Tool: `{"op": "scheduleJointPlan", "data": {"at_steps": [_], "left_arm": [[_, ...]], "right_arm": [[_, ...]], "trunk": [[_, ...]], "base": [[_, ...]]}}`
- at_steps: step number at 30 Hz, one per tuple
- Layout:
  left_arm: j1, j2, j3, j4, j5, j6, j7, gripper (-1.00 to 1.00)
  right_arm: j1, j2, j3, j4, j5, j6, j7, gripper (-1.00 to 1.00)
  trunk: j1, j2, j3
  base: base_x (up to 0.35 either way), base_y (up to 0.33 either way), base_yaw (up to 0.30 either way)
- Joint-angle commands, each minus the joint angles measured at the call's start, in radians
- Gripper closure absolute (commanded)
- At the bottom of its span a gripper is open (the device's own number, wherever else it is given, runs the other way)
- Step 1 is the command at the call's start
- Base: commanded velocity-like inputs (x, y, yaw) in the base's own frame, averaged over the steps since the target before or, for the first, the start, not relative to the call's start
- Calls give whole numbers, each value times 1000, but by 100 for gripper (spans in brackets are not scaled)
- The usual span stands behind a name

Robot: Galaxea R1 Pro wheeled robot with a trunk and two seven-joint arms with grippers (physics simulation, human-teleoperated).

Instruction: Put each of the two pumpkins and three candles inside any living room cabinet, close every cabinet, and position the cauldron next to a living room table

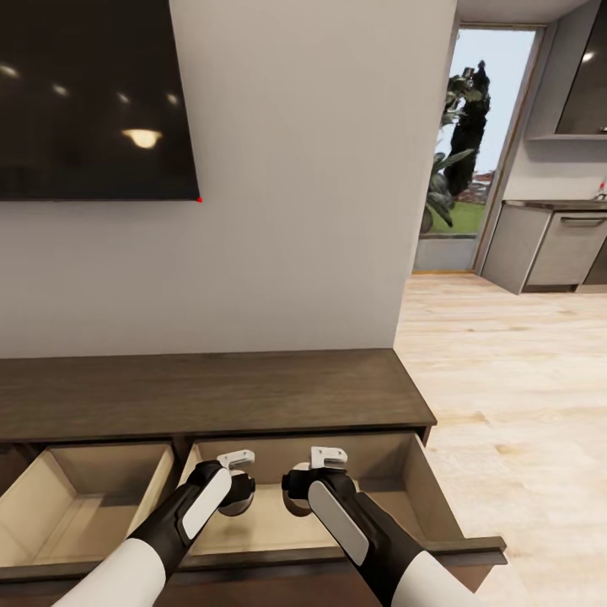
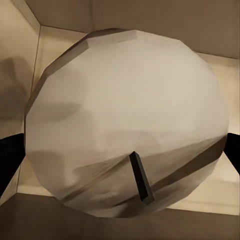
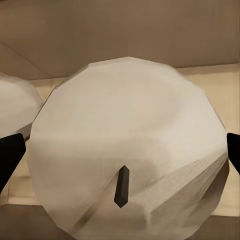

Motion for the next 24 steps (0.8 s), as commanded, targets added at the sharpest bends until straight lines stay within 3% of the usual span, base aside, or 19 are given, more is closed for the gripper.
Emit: {"op": "scheduleJointPlan", "data": {"at_steps": [1, 4, 24], "left_arm": [[-1, 1, -3, -1, 10, 1, 11, 100], [-1, 1, -3, -2, 10, 1, 11, 100], [-1, 1, -3, -1, 8, -1, 14, 100]], "right_arm": [[-1, 0, 2, -1, -8, 1, -9, 100], [-1, 0, 2, -1, -8, 1, -9, 100], [-1, 2, 3, -3, -8, 1, -9, 100]], "trunk": [[0, 0, -1], [0, 0, -1], [9, -5, -78]], "base": [[10, 0, 0], [5, 0, 0], [0, 0, 0]]}}
